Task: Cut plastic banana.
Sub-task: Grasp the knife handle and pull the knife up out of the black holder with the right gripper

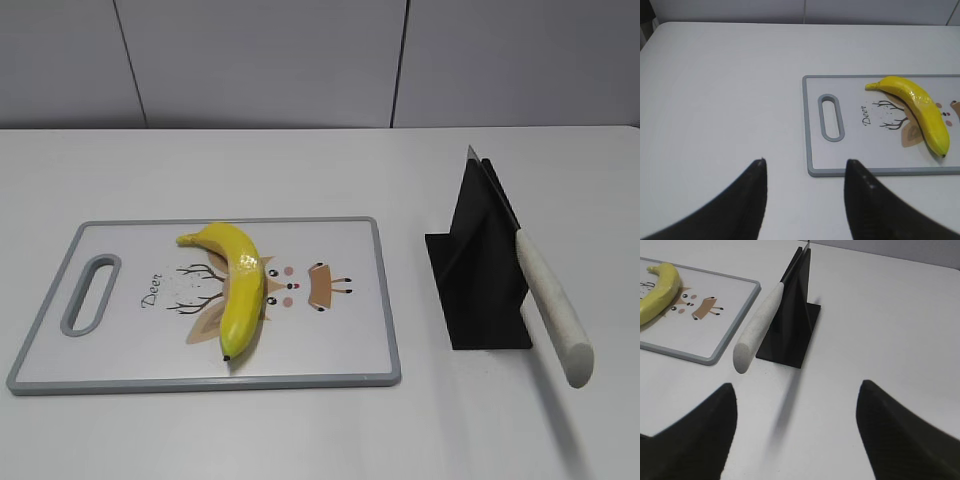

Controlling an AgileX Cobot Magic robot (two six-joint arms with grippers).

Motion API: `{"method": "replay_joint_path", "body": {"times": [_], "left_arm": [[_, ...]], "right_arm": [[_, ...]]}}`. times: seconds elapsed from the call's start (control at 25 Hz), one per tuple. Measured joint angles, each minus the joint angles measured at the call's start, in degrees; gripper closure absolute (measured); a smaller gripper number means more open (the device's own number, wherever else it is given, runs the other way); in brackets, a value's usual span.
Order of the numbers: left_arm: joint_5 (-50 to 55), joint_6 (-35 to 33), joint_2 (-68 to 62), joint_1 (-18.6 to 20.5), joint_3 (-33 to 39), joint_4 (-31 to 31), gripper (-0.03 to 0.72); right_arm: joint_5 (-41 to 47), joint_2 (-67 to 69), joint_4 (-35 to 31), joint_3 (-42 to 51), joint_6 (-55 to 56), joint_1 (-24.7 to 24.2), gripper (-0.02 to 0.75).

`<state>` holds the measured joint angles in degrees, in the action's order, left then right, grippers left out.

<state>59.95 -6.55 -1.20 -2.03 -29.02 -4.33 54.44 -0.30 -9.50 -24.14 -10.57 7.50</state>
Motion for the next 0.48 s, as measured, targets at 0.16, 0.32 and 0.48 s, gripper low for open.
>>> {"method": "replay_joint_path", "body": {"times": [0.16,0.32,0.48], "left_arm": [[0.0,0.0,0.0,0.0,0.0,0.0,0.205],[0.0,0.0,0.0,0.0,0.0,-0.06,0.205],[0.0,0.0,0.0,0.0,0.0,-0.06,0.197]], "right_arm": [[0.0,0.0,0.0,0.0,0.0,0.0,0.176],[0.0,0.0,-0.06,0.0,0.0,0.0,0.176],[-0.06,0.09,0.39,0.0,0.56,0.0,0.176]]}}
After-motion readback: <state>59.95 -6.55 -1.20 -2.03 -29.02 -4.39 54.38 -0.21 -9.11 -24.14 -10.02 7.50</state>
